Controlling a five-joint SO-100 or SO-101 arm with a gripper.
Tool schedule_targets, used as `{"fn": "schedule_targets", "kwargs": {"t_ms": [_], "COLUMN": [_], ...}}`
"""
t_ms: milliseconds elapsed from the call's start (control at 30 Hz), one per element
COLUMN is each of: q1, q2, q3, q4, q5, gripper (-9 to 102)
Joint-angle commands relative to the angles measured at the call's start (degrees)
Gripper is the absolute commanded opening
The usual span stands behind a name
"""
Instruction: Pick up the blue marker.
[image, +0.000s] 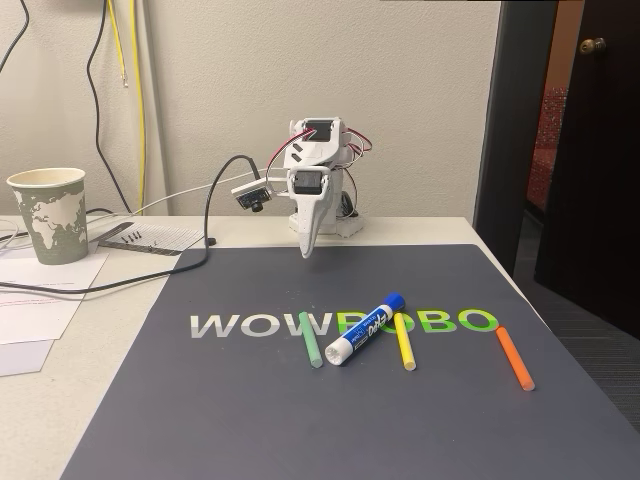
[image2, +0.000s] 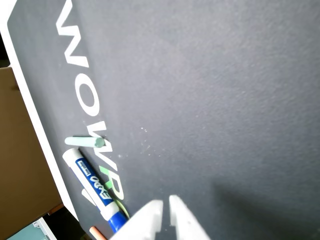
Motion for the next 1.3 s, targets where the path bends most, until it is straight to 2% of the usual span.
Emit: {"fn": "schedule_targets", "kwargs": {"t_ms": [0, 1133, 1267], "q1": [0.26, 0.79, 0.79], "q2": [3.34, 3.34, 3.34], "q3": [-0.09, -0.09, -0.09], "q4": [0.18, 0.18, -2.2], "q5": [-0.35, 0.35, 1.58], "gripper": [0, 0, 0]}}
